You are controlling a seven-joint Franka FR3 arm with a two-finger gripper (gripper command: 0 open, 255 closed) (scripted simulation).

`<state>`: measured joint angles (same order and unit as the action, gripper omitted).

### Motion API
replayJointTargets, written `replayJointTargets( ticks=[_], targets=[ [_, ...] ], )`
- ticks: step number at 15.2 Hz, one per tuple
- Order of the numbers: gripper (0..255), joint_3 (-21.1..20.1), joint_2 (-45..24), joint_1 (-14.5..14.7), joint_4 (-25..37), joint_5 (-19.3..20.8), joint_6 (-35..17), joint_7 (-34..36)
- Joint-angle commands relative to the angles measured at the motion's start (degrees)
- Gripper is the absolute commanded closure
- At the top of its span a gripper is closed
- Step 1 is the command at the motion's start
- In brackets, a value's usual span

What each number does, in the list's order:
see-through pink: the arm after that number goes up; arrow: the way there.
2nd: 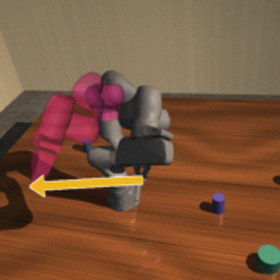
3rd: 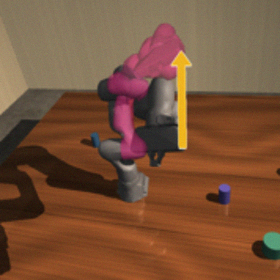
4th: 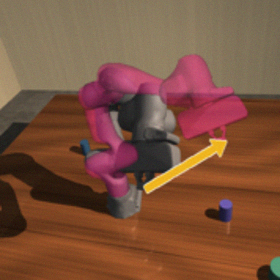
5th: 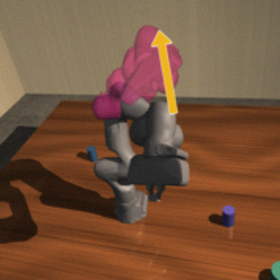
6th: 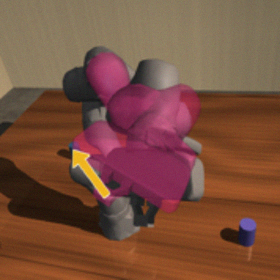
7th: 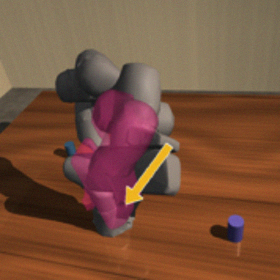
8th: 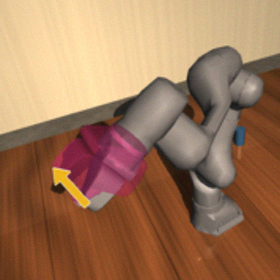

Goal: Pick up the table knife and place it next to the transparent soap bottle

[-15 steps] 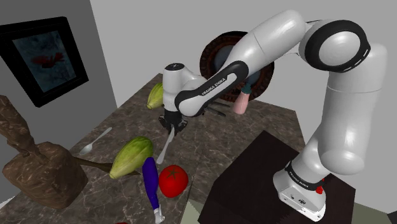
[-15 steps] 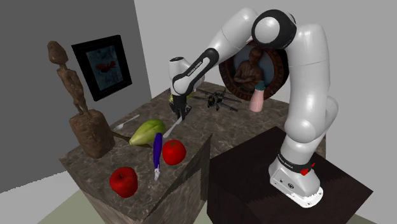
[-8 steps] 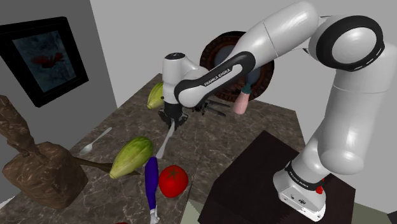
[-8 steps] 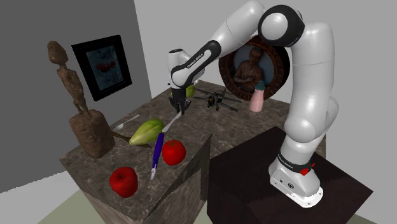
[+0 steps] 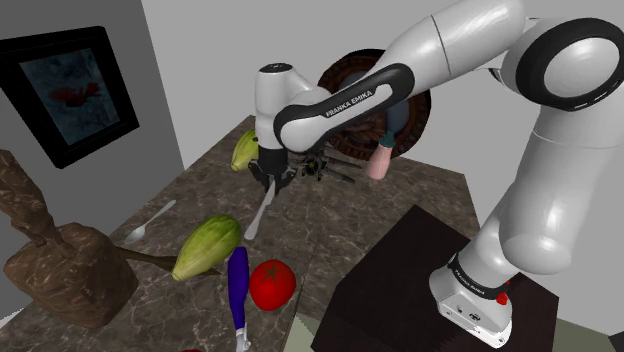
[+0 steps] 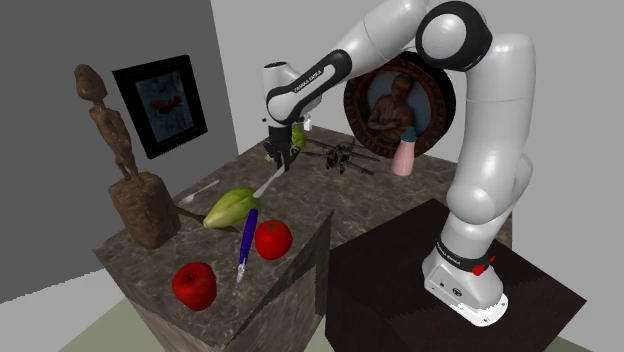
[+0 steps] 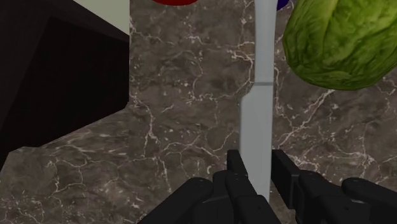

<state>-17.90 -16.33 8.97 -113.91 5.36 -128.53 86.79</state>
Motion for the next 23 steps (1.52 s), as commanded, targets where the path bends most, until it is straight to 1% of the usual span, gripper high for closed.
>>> replayJointTargets(
  ticks=[1,20,23],
  targets=[
    [255,-0.2,0.9,-0.1,0.4,-0.4,1.3,-0.2],
    [255,-0.8,7.0,-0.7,7.4,-2.9,14.0,-1.8],
    [255,0.7,9.5,-3.1,4.3,-3.9,13.3,-6.0]
  ],
)
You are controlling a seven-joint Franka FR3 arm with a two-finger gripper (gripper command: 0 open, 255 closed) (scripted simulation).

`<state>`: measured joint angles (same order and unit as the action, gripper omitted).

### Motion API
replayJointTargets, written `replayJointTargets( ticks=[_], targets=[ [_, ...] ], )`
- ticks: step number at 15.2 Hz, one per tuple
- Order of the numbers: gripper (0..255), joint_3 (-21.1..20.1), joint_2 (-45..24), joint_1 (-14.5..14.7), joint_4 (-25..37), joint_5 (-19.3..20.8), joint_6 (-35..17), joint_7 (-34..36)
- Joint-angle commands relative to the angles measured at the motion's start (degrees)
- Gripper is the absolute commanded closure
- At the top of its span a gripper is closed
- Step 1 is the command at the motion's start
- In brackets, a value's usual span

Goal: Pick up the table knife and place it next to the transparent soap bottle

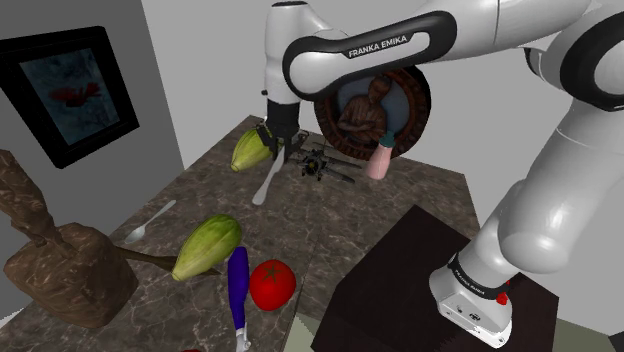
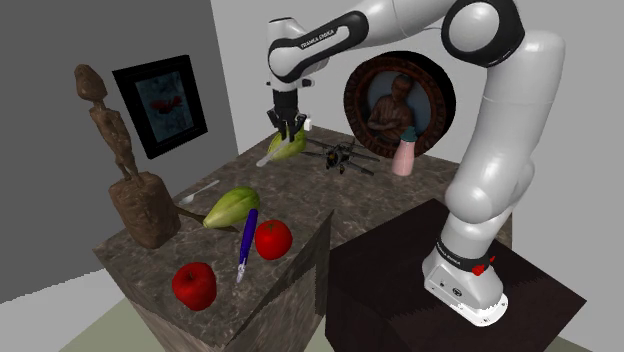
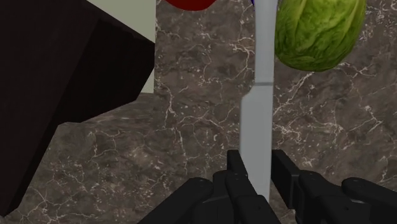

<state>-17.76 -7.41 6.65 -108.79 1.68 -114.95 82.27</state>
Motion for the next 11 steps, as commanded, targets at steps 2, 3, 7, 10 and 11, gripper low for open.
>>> replayJointTargets(
  ticks=[2,3,7,10,11],
  targets=[
    [255,1.7,2.0,-2.4,-2.5,-0.8,-0.6,-4.4],
    [255,2.2,2.6,-3.1,-3.3,-1.0,-0.8,-5.8],
    [255,4.7,4.6,-6.1,-5.6,-1.6,-1.2,-11.4],
    [255,6.6,5.5,-8.3,-6.6,-1.8,-1.4,-15.6],
    [255,7.3,5.6,-9.0,-6.9,-1.8,-1.4,-17.0]
  ],
)
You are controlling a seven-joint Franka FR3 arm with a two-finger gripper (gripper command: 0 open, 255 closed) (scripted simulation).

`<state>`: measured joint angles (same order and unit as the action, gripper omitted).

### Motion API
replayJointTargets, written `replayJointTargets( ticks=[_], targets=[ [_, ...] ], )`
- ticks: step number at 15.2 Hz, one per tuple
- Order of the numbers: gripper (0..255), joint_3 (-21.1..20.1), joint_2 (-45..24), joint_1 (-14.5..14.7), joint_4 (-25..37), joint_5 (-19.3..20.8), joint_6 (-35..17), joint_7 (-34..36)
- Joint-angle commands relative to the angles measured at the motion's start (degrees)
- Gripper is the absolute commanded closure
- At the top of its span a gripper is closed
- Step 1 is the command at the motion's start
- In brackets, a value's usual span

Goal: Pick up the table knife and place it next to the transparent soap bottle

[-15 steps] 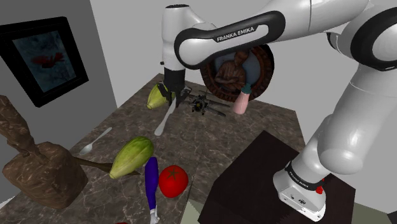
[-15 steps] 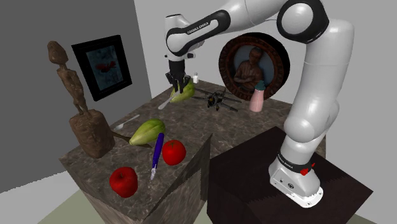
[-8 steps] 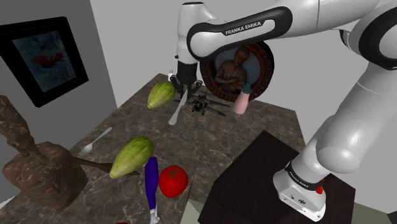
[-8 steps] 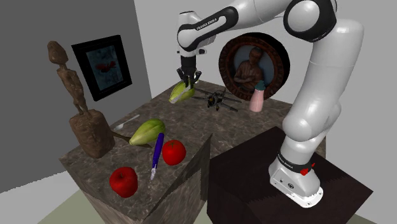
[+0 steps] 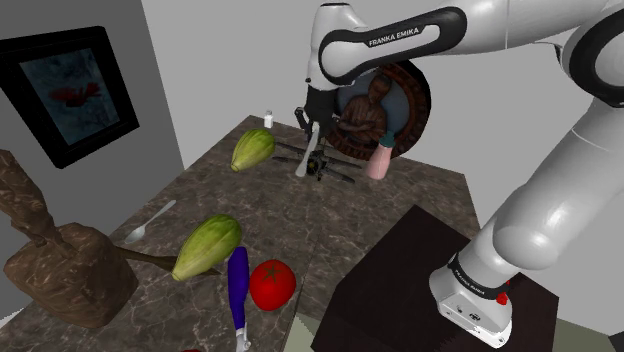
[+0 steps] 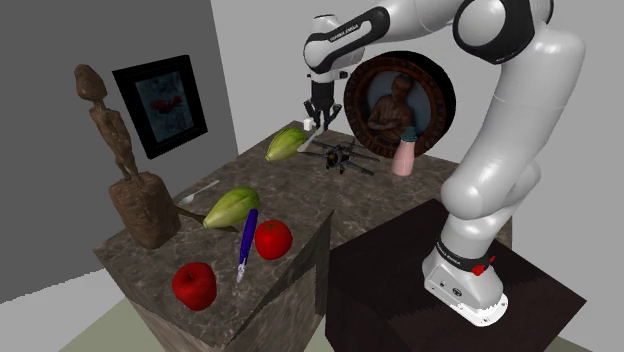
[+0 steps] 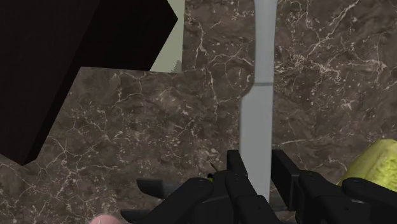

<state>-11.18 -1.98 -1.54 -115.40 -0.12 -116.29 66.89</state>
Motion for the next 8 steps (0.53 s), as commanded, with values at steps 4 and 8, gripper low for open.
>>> replayJointTargets(
  ticks=[4,8],
  targets=[
    [255,3.4,0.4,-3.6,-0.5,-0.1,0.0,-7.1],
    [255,6.0,-0.2,-6.4,0.4,0.0,0.2,-12.4]
  ],
)
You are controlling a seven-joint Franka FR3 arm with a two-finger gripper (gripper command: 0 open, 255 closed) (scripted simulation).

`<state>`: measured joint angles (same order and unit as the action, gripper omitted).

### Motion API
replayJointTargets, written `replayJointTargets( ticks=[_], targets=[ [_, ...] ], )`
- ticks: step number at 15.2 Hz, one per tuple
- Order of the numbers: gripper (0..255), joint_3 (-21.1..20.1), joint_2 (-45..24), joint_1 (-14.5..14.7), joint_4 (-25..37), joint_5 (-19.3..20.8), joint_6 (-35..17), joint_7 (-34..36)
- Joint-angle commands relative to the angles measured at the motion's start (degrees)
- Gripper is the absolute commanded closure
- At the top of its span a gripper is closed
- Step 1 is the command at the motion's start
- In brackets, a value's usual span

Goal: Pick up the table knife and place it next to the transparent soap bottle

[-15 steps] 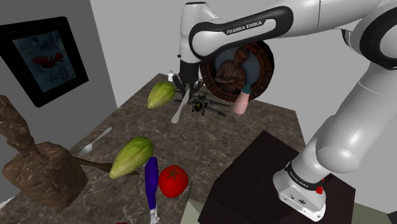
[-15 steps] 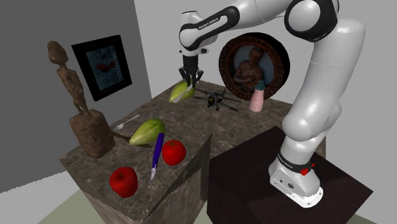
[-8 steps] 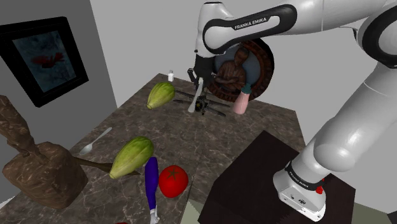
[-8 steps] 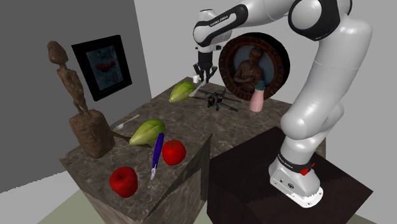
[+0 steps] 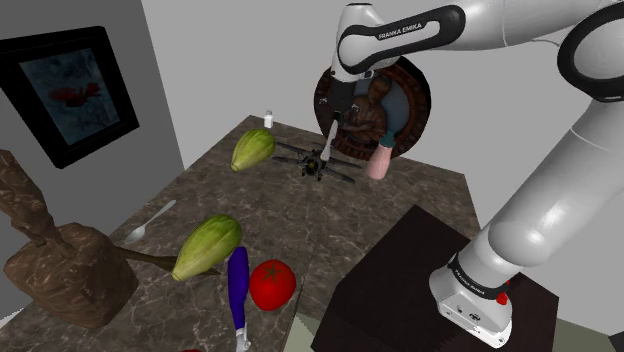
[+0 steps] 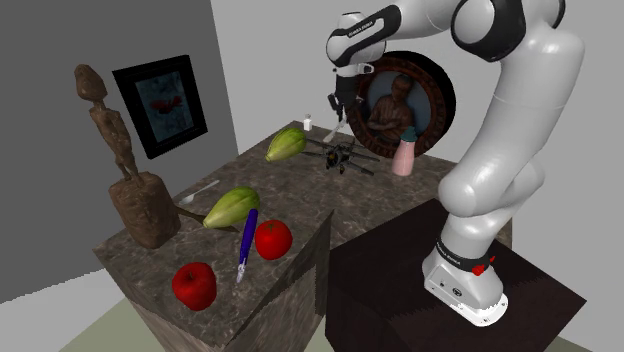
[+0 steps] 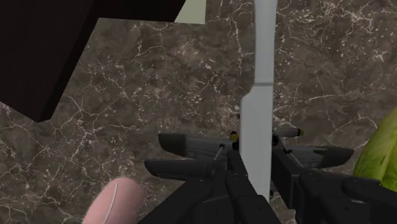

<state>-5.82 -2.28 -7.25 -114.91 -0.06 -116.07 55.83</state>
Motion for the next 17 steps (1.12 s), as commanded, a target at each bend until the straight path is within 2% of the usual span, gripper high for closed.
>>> replayJointTargets(
  ticks=[1,8,14,17],
  targets=[
    [255,1.3,-0.2,-1.4,0.2,0.0,0.0,-2.7],
    [255,5.5,-3.7,-6.2,4.7,0.0,1.1,-11.8],
    [255,8.7,-8.6,-10.4,11.3,-0.4,2.7,-19.3],
    [255,8.7,-9.3,-10.4,9.8,-0.5,0.6,-19.3]
  ],
)
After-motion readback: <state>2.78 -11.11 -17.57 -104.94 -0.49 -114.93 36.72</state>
